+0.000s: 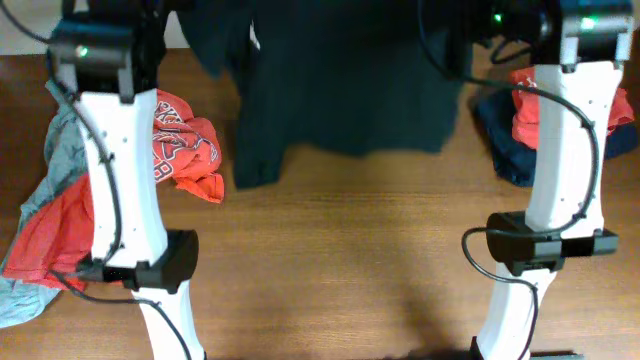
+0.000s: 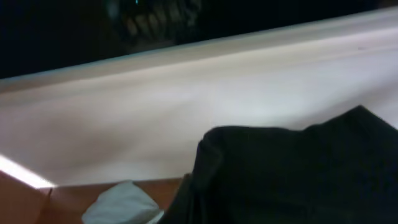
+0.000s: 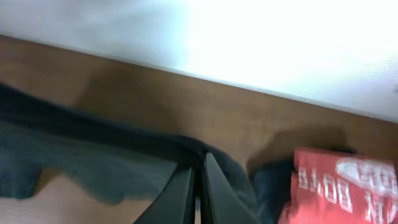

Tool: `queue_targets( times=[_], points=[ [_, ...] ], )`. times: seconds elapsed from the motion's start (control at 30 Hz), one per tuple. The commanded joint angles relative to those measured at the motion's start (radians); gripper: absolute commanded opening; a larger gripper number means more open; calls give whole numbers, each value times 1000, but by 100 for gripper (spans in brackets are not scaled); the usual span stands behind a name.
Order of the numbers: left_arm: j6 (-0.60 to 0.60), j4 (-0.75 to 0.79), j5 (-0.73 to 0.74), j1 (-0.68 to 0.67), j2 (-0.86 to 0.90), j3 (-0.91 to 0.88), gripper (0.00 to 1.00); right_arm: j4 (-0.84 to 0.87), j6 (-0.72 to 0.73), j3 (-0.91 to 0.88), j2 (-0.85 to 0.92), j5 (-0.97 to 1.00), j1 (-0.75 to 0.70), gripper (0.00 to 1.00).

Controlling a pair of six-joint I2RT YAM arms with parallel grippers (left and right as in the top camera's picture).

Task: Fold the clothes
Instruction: 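Lift the black garment high with both grippers, stretching it apart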

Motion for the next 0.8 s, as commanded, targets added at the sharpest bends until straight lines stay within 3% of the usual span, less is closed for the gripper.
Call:
queue_targets(
  times=[0.0, 0.1, 0.2, 0.37, 0.77],
  points=[
    [51, 74, 7, 33, -23, 10, 0, 68, -21, 8, -14, 16, -3, 4],
    [96, 86, 78, 38, -29, 10, 0, 117, -31, 8, -13, 20, -4, 4],
    [102, -15, 76, 38, -27, 10, 0, 94, -30, 8, -5, 19, -5, 4],
    [64, -237, 84, 38, -17, -27, 0, -45, -19, -28, 23, 14, -9, 4],
    [-63, -513, 129, 38, 23, -123, 0, -351, 3, -196, 57, -118, -60, 4]
  ],
)
